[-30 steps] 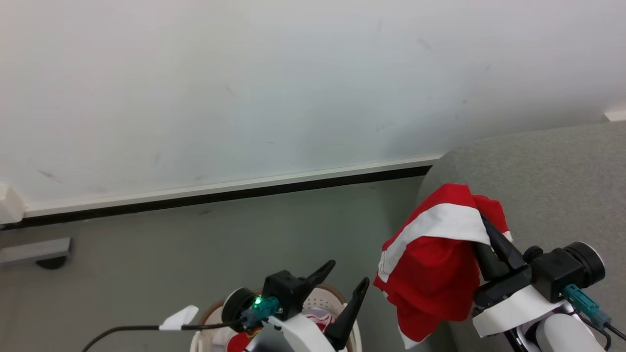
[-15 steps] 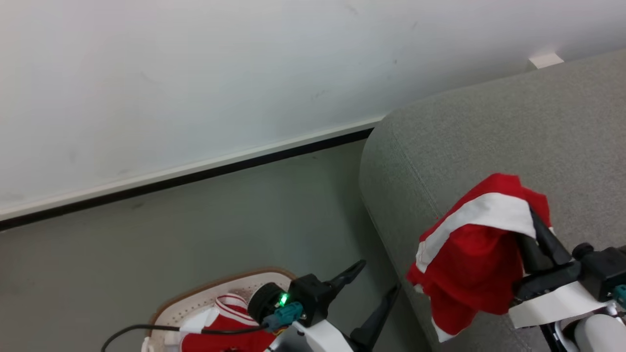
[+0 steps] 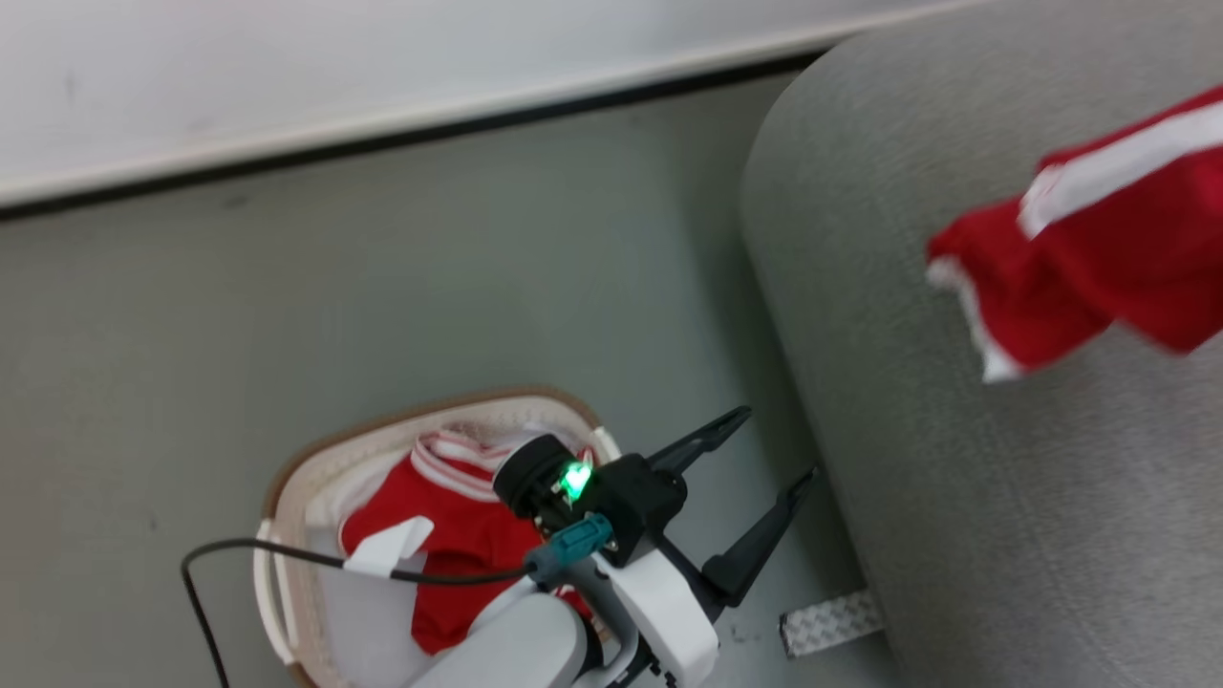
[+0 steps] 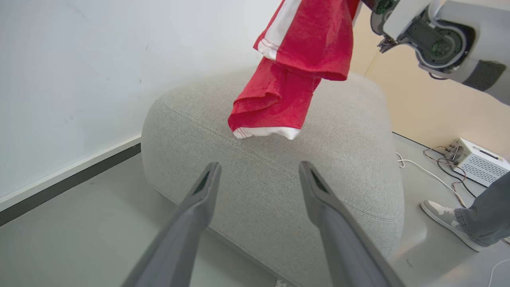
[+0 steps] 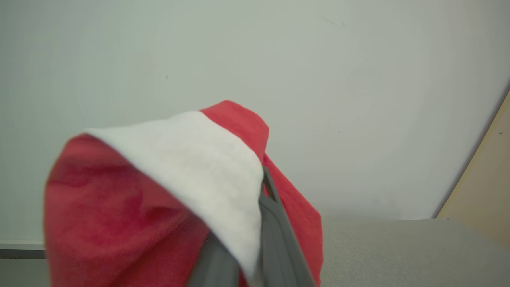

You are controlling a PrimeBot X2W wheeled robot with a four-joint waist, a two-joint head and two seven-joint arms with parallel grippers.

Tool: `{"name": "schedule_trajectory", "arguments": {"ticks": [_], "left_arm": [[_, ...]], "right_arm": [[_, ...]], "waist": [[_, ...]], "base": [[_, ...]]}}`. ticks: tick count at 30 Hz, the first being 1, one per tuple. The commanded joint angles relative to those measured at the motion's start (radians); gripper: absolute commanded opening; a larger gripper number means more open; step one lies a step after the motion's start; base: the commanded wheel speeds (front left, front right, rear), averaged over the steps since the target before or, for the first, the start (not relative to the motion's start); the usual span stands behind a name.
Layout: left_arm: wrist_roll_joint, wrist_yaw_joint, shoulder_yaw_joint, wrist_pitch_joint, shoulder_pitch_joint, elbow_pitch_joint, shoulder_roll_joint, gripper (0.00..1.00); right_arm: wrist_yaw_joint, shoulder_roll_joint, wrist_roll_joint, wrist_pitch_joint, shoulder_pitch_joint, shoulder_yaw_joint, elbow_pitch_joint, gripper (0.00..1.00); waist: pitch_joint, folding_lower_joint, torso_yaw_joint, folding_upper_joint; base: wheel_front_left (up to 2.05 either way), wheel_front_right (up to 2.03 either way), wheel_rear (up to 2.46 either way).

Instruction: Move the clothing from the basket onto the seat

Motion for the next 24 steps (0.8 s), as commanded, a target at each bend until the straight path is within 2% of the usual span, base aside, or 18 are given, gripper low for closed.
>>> {"name": "schedule_trajectory", "arguments": {"ticks": [1,5,10,14,17,18,19,20,24], "left_arm": [[0.008,-0.005,0.0,-0.008,-0.018,-0.003,0.007,1.0],[0.008,-0.008,0.005,-0.02,-0.049,-0.002,0.006,1.0],[-0.001,-0.008,0.006,-0.038,-0.069,0.007,-0.01,1.0],[-0.004,0.0,0.006,-0.049,-0.073,0.016,-0.014,1.0],[-0.01,0.004,0.008,-0.051,-0.065,0.022,-0.008,1.0],[-0.012,0.006,0.009,-0.052,-0.061,0.025,-0.005,1.0],[-0.015,0.007,0.009,-0.053,-0.056,0.027,-0.003,1.0],[-0.017,0.009,0.011,-0.055,-0.051,0.03,-0.001,1.0],[-0.035,0.022,0.026,-0.061,-0.046,0.036,-0.003,1.0]], "right_arm": [[0.0,-0.009,0.008,0.001,-0.048,-0.02,0.031,0.0],[0.0,-0.057,0.022,0.004,-0.193,-0.113,0.172,0.0],[0.0,-0.102,-0.034,0.001,-0.292,-0.241,0.348,0.0],[0.0,-0.101,-0.099,0.0,-0.29,-0.338,0.447,0.0],[0.0,-0.074,-0.14,0.0,-0.256,-0.411,0.497,0.0],[0.0,-0.062,-0.151,0.0,-0.245,-0.435,0.504,0.11],[0.0,-0.049,-0.161,0.0,-0.24,-0.453,0.509,0.62],[0.0,-0.034,-0.166,-0.001,-0.23,-0.473,0.516,1.0],[0.0,-0.004,-0.186,-0.001,-0.192,-0.509,0.496,1.0]], "waist": [[0.091,-0.0002,0.057,-0.0001],[0.145,-0.0002,0.09,-0.0001],[0.17,-0.0002,0.131,-0.0001],[0.174,-0.0002,0.149,-0.0001],[0.173,-0.0002,0.15,-0.0001],[0.171,-0.0002,0.149,-0.0001],[0.167,-0.0002,0.147,-0.0001],[0.162,-0.0002,0.145,-0.0001],[0.14,-0.0002,0.139,-0.0001]], "base": [[0.0,0.0,0.0],[0.0,0.0,0.0],[0.0,0.0,0.0],[0.0,0.0,0.0],[0.0,0.0,0.0],[0.0,0.0,0.0],[0.0,0.0,0.0],[0.0,0.0,0.0],[0.0,0.0,0.0]]}}
